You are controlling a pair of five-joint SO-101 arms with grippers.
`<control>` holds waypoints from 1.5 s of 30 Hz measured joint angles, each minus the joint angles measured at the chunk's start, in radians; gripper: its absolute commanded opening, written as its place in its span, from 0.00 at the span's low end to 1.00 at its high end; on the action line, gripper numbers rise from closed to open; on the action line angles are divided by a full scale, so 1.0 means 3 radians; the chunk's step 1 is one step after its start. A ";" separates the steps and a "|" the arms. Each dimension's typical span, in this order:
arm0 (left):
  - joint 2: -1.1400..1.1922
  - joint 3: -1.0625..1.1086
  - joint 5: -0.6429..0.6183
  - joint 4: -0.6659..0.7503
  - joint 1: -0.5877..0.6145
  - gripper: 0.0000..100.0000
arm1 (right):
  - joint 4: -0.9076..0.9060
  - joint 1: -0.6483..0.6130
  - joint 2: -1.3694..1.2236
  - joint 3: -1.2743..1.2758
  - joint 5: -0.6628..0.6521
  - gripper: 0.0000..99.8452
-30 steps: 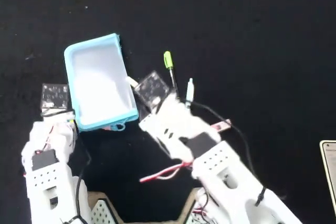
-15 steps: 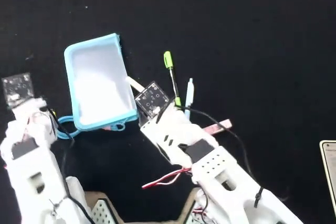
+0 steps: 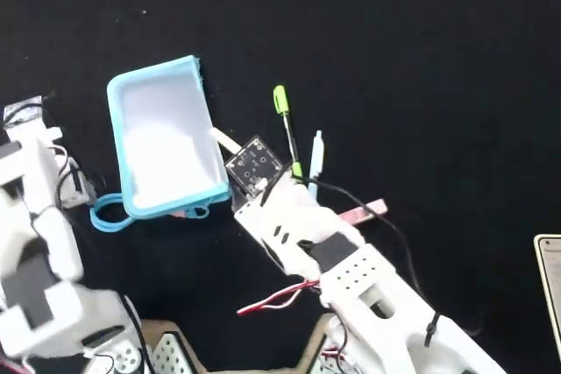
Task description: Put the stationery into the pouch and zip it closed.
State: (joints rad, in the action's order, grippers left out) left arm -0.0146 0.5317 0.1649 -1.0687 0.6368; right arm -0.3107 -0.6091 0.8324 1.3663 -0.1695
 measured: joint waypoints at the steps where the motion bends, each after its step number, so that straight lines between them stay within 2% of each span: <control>1: 0.0153 -0.0082 -0.0041 0.0000 0.0000 0.18 | 0.0000 0.0000 0.0000 0.0000 0.0000 0.03; 5: 0.0506 -0.0317 -0.0118 -0.0015 -0.0056 0.18 | 0.0000 0.0000 0.0000 0.0000 0.0000 0.03; 11: 0.0588 -0.0409 -0.0123 -0.0087 -0.0205 0.17 | 0.0000 0.0000 0.0000 0.0000 0.0000 0.03; 13: 0.0619 -0.0491 -0.0128 -0.0205 -0.0256 0.14 | 0.0000 0.0000 0.0000 0.0000 0.0000 0.03; 16: 0.0629 -0.0506 -0.0138 -0.0496 -0.0399 0.02 | 0.0000 0.0000 0.0000 0.0000 0.0000 0.03; 18: 0.0639 -0.0460 -0.0143 -0.0655 -0.0501 0.05 | 0.0000 0.0000 0.0000 0.0000 0.0000 0.03; 23: 0.0644 -0.0481 -0.0143 -0.0823 -0.0619 0.03 | 0.0000 0.0000 0.0000 0.0000 0.0000 0.03; 31: 0.0404 -0.0593 0.0000 -0.1534 -0.0844 0.03 | 0.0000 0.0128 0.0000 0.0000 -0.0005 0.03; 35: -0.0097 -0.0593 0.0113 -0.1897 -0.1238 0.03 | 0.0000 0.0348 0.0000 0.0000 0.0000 0.03; 38: -0.0517 -0.0593 0.0153 -0.2102 -0.1678 0.03 | 0.0000 0.0460 0.0000 0.0000 0.0000 0.03; 45: -0.1125 -0.0644 0.0245 -0.2153 -0.2741 0.03 | -0.0215 0.0757 0.0297 0.0000 0.0000 0.03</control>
State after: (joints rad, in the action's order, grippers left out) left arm -0.3521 0.3383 0.2386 -1.7146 -0.1857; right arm -0.3751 -0.3821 0.9214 1.3663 -0.1695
